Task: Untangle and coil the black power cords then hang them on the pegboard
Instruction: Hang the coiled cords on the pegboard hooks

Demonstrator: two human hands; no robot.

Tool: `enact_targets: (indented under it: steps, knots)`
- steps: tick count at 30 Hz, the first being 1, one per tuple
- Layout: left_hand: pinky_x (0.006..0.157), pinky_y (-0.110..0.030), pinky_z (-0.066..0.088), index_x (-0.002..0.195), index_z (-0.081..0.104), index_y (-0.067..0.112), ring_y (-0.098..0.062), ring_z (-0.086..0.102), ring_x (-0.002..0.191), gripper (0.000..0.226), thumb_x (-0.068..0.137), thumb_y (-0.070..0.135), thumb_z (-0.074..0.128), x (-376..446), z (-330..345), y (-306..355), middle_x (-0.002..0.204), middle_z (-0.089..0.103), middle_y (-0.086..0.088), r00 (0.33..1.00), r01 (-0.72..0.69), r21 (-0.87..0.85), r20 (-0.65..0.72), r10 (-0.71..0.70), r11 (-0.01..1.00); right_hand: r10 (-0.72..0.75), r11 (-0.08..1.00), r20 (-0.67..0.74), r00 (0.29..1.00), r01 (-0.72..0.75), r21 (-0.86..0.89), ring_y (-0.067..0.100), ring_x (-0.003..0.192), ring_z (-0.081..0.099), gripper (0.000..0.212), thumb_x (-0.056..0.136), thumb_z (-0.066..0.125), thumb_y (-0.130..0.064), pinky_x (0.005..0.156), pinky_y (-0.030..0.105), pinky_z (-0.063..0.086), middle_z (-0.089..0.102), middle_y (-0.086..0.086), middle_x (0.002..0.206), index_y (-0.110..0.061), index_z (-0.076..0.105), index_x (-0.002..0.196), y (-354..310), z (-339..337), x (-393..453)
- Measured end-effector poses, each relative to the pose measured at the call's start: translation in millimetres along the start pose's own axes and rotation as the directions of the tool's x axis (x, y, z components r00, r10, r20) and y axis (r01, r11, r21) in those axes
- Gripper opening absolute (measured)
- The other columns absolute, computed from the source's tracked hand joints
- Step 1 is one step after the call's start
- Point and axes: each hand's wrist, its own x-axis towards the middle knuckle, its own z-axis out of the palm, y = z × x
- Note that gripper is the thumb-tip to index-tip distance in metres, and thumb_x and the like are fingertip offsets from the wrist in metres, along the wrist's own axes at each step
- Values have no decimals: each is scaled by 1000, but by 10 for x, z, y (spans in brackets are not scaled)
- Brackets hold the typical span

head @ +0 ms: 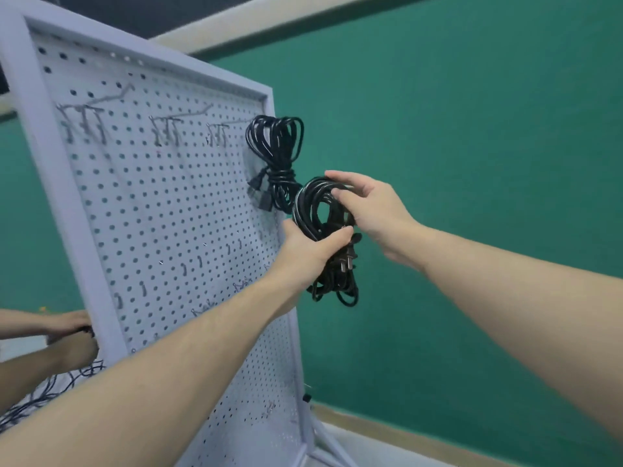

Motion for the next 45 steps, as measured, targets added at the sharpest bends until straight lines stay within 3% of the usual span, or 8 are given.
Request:
enact_targets:
  steps: [5, 10, 14, 21, 30, 39, 42, 45]
  knots:
    - [86, -37, 61, 129, 35, 15, -12, 70, 98, 67, 86, 40, 80, 289, -133, 429, 112, 64, 0, 984, -120, 39, -131, 124, 992, -155, 987, 36, 987, 156, -25, -7, 130, 41, 45, 106, 40, -21, 107, 9, 28, 47, -17, 150, -31, 45, 150, -315, 121, 177]
    - [79, -36, 63, 121, 35, 17, -16, 71, 99, 62, 83, 38, 80, 462, -243, 700, 116, 64, -4, 950, -196, 42, -239, 200, 980, -268, 963, 17, 963, 268, -19, -12, 131, 33, 43, 111, 33, -26, 96, -8, 20, 39, -16, 156, -29, 38, 154, -472, 284, 464]
    - [68, -25, 58, 119, 32, 17, -14, 68, 99, 63, 83, 41, 78, 651, -395, 851, 122, 60, -8, 925, -224, 61, -302, 232, 973, -313, 950, 15, 950, 313, -7, -5, 131, 39, 42, 110, 34, -22, 105, 4, 23, 44, -11, 154, -24, 43, 151, -646, 456, 770]
    - [91, -44, 58, 113, 34, 18, -21, 61, 109, 77, 59, 58, 70, 923, -530, 954, 123, 52, -7, 888, -205, 116, -395, 234, 972, -286, 958, 12, 958, 286, -6, 5, 134, 47, 39, 110, 36, -22, 117, 23, 31, 52, -7, 148, -25, 51, 146, -679, 644, 1157]
    - [104, -40, 46, 146, 25, 9, -23, 44, 124, 81, 90, 53, 64, 1177, -660, 780, 146, 34, -3, 838, -12, 130, -539, 81, 991, -56, 998, 152, 987, 54, 16, 19, 131, 53, 41, 105, 33, -39, 106, 47, 50, 51, -6, 149, -43, 52, 142, -538, 925, 1466]
    - [125, -47, 12, 153, 28, 23, -21, 31, 146, 58, 101, 41, 46, 735, -571, 445, 156, 35, 1, 752, -199, 392, -527, 396, 898, 48, 988, 25, 999, -51, 144, 15, 97, 62, 33, 107, 28, -51, 88, 37, 57, 64, -12, 115, -43, 57, 120, -162, 617, 1004]
    - [120, -46, 23, 142, 42, 16, -20, 36, 143, 53, 91, 29, 51, 285, -403, 117, 150, 42, -3, 652, -428, 501, -405, 641, 752, 120, 985, -13, 993, -118, 129, 17, 90, 65, 37, 107, 30, -50, 81, 37, 60, 69, -6, 112, -39, 60, 126, 156, 429, 711]
    - [104, -48, 40, 120, 51, 12, -23, 49, 119, 37, 84, 22, 53, -80, -218, -415, 124, 49, -4, 677, -555, 486, -208, 706, 675, 225, 974, 32, 974, -226, 37, 18, 81, 65, 37, 108, 31, -48, 79, 37, 59, 71, -1, 101, -33, 62, 121, 550, 238, 272]
